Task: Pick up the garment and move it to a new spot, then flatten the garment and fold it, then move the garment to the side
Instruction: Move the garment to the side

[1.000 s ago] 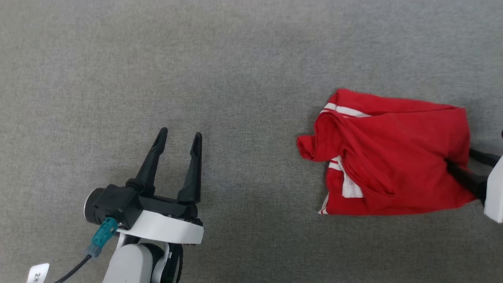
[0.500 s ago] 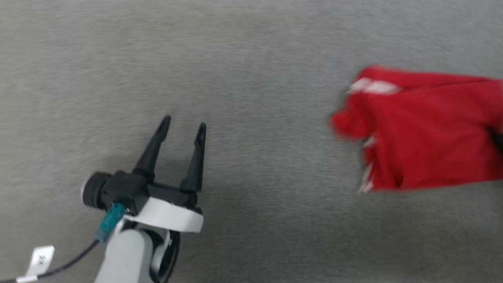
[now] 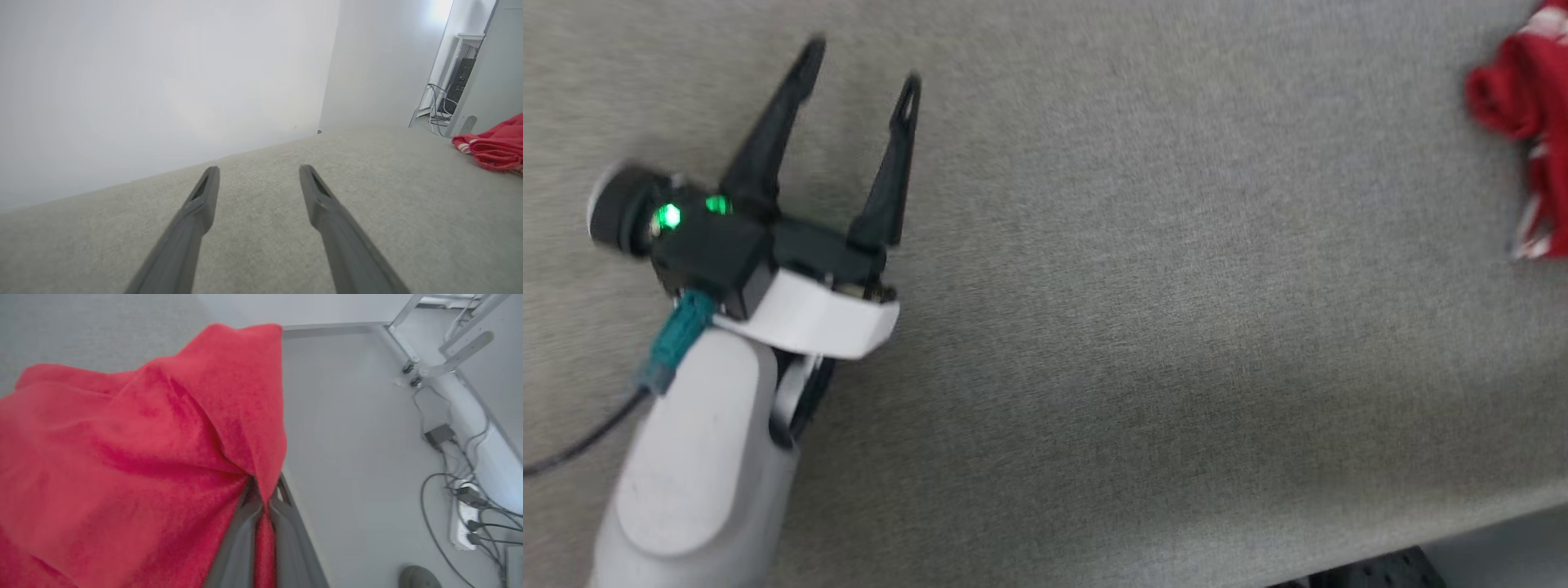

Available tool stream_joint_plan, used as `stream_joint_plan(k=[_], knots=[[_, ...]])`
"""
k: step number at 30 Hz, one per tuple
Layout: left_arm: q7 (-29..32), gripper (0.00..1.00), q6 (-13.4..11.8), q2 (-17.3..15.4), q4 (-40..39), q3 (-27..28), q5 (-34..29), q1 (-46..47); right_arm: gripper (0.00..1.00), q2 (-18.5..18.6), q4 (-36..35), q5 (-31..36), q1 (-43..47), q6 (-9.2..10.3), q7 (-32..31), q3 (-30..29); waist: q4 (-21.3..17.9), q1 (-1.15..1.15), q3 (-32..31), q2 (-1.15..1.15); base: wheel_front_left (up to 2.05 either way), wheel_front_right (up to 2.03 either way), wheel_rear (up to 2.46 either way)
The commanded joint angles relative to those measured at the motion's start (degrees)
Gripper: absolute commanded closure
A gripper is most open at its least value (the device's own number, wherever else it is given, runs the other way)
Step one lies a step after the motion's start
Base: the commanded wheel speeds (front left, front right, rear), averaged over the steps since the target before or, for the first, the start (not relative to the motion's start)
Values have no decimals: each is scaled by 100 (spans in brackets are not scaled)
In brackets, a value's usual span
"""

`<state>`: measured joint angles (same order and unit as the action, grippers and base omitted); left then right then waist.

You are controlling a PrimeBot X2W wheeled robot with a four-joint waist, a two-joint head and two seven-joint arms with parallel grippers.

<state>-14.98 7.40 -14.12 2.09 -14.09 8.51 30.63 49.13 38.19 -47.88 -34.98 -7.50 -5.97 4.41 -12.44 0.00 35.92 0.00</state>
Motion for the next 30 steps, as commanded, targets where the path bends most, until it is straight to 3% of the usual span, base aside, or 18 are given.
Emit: stream_joint_plan(k=[1, 8, 14, 15, 16, 17, 26, 30], knots=[[-26, 0, 11, -64, -26, -63, -52, 241, 100, -17, 259, 176, -277, 3, 177, -7, -200, 0, 356, 0, 0, 0, 0], [-12, 0, 11, -181, -83, -183, -95, 663, 100, -343, 1352, 825, -1413, 3, 796, 250, -148, 0, 670, 0, 0, 0, 0], [-11, 0, -3, -162, -158, -27, -118, 451, 100, -578, 2154, 1100, -1921, 3, 1180, 486, -7, 0, 671, 0, 0, 0, 0], [-11, 0, -3, -144, -175, -5, -121, 407, 71, -578, 2250, 1119, -1962, 3, 1238, 518, 17, 0, 636, 0, 0, 0, 0], [-11, 0, -3, -117, -184, 14, -118, 370, 8, -580, 2338, 1143, -1999, 3, 1325, 545, 38, 0, 586, 0, 0, 0, 0], [-11, 0, -3, -78, -196, 50, -118, 326, 0, -586, 2423, 1167, -2015, 3, 1411, 578, 56, 0, 523, 0, 0, 0, 0], [-14, 0, -2, 254, -113, 297, 34, -222, 0, -616, 2444, 1326, -1757, 3, 1830, 1065, 269, 0, -376, 0, 0, 0, 0], [-14, 0, -2, 415, 11, 461, 149, -668, 0, -820, 1941, 1176, -1416, 3, 1977, 1421, 447, 0, -922, 0, 0, 0, 0]])
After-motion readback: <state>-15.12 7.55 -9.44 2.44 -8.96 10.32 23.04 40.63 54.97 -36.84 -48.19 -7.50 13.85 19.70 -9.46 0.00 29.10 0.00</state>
